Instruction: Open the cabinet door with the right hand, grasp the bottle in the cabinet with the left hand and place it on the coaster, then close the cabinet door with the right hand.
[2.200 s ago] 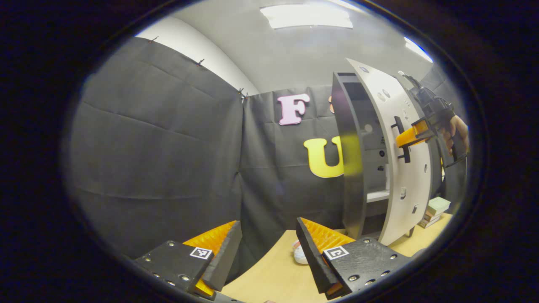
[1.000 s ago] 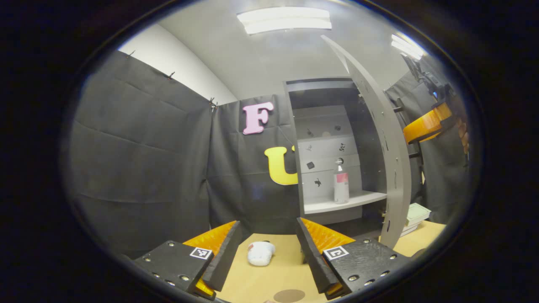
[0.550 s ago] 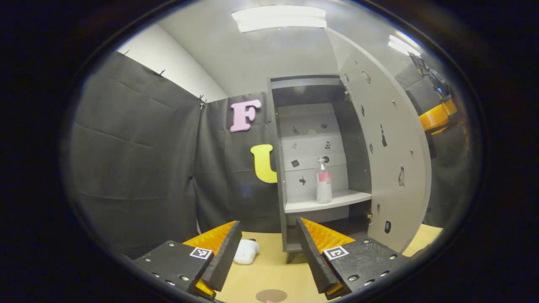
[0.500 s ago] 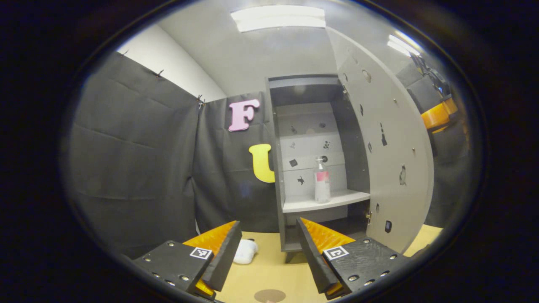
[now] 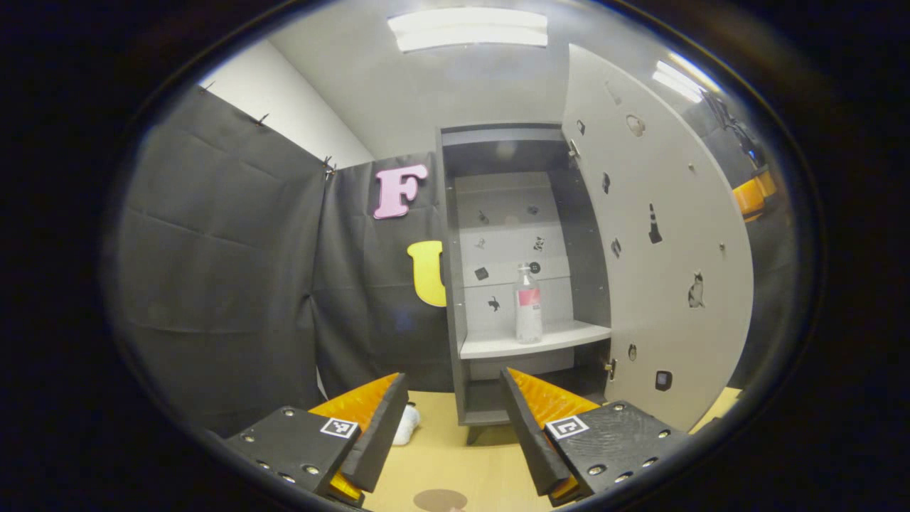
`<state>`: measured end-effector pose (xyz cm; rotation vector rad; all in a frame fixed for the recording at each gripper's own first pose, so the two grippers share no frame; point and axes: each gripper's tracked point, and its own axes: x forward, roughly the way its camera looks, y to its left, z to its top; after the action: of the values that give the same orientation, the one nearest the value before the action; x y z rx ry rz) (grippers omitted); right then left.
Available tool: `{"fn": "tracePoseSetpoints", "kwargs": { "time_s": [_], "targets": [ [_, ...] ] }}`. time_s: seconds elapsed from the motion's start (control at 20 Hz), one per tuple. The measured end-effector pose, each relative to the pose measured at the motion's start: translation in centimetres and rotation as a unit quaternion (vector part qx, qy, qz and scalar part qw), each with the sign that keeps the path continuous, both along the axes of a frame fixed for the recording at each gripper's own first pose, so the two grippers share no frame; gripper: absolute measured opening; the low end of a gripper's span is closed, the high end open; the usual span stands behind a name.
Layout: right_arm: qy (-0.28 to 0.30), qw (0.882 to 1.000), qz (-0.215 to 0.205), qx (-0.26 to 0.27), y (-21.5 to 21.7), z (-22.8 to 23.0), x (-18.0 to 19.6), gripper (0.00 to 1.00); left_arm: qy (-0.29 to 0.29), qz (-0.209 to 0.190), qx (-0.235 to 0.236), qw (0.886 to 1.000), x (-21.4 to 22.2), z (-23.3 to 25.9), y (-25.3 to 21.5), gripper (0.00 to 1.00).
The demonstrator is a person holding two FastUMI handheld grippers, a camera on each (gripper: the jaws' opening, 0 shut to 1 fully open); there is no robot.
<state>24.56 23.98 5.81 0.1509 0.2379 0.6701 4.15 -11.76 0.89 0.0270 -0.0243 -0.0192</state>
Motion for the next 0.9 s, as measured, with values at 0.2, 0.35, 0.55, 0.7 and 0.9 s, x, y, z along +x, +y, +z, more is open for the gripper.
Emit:
{"fn": "tracePoseSetpoints", "kwargs": {
  "time_s": [0.2,0.35,0.55,0.7,0.9],
  "targets": [
    [-0.003,0.999,-0.033,0.001,-1.0,0.0,0.7,0.16,0.003,-0.001,0.0,1.0,-0.1,-0.1,-1.0,0.78],
    [-0.003,0.997,-0.07,0.007,-2.1,-0.1,1.2,0.16,0.009,0.001,-0.004,1.0,-0.3,-0.2,-1.9,0.78],
    [0.009,0.998,-0.03,0.054,0.0,0.4,0.4,0.2,0.009,0.01,0.002,1.0,-0.1,0.4,-3.6,0.78],
    [-0.01,0.999,-0.025,0.041,-2.1,0.1,-0.2,0.27,0.003,0.006,0.013,1.0,0.2,1.6,-5.5,0.81],
    [-0.041,0.997,-0.066,0.003,-6.4,-0.7,-0.7,0.65,-0.002,-0.024,0.014,1.0,3.2,4.5,-8.0,0.78]
  ]
}}
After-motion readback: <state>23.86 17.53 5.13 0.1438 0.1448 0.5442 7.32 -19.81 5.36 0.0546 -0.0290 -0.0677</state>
